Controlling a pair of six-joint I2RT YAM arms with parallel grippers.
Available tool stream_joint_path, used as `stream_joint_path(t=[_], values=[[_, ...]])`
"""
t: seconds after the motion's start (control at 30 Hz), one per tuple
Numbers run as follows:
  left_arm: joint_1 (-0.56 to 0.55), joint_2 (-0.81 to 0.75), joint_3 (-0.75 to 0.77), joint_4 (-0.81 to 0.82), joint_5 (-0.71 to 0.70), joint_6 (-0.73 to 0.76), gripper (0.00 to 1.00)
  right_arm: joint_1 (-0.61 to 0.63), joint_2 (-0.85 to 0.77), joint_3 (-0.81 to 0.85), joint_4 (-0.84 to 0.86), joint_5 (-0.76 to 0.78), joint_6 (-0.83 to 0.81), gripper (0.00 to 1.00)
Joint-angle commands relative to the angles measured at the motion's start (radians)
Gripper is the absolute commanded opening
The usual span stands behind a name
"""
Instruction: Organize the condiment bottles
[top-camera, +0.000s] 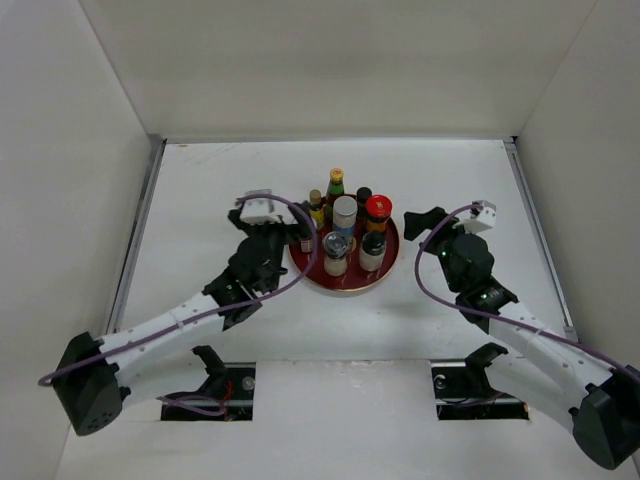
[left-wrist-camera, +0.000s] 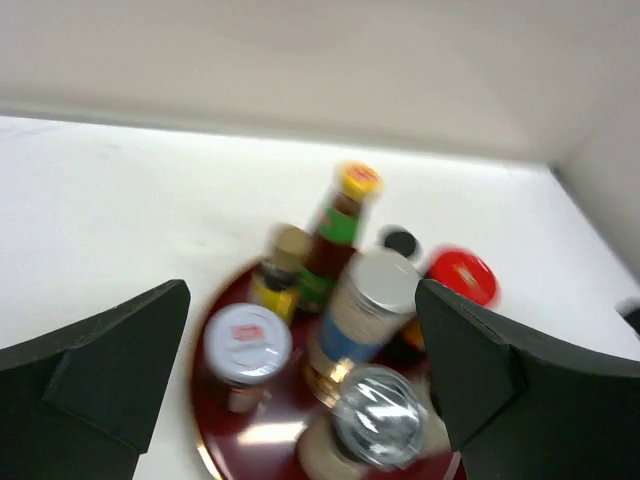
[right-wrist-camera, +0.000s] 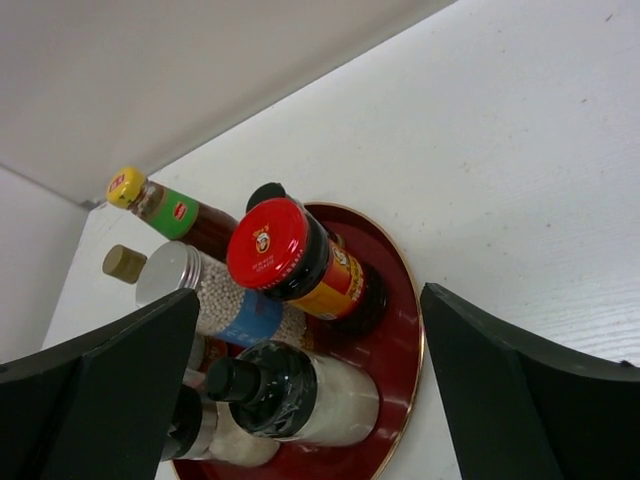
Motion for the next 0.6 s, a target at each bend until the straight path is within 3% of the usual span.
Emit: stream_joint_path(t=[0.0,0.07,0.13,0.2,0.27,0.43,0.5,0.57], values=[[0.114,-0.104,-0.122,0.030,-0.091,-0.040,1.00,-0.015,-0.039,-0.018,0.052,0.019,0.027,0.95],[0.199,-0.138,-0.179,0.002,-0.045,-0.179,1.00,-0.029,-0.045,-0.027,0.055,0.028,0.038,0.81],[0.312,-0.150,-0.202,-0.066,0.059,-0.325,1.00,-0.044,-0.042,-0.031,0.052,0.024,0.059,0.51],[0.419,-0.144,-0.214,-0.120,0.165,-0.431,1.00,-0.058,-0.040,-0.033,0.043,0.020,0.070,0.35],[0.492,-0.125,-0.209,-0.159,0.210,-0.480,1.00,-0.075,-0.042,-0.033,0.029,0.028,0.077,0.28],[0.543,-0.065,-0.156,-0.269,0.209,-0.510,1.00,-0.171,0.009,-0.025,0.013,-0.010,0.148,0.26],[0.538,-0.040,-0.147,-0.283,0.196,-0.513,1.00,-0.216,0.022,-0.021,0.010,-0.036,0.189,0.38],[0.530,-0.023,-0.142,-0.295,0.193,-0.516,1.00,-0.259,0.035,-0.024,0.018,-0.047,0.244,0.58]])
